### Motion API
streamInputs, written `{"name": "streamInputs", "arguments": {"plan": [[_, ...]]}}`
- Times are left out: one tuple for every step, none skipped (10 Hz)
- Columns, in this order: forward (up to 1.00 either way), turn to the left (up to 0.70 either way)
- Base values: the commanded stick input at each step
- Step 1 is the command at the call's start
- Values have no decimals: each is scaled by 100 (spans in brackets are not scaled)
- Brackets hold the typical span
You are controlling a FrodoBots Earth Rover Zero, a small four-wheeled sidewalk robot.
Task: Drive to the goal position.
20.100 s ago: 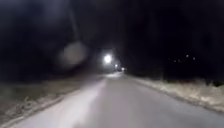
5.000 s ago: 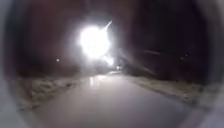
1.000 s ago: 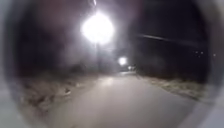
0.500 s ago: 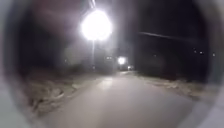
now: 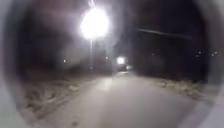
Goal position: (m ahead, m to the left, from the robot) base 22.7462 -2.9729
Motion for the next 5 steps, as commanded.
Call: {"name": "streamInputs", "arguments": {"plan": [[100, 3], [100, 3], [100, 3], [100, 3], [100, 3]]}}
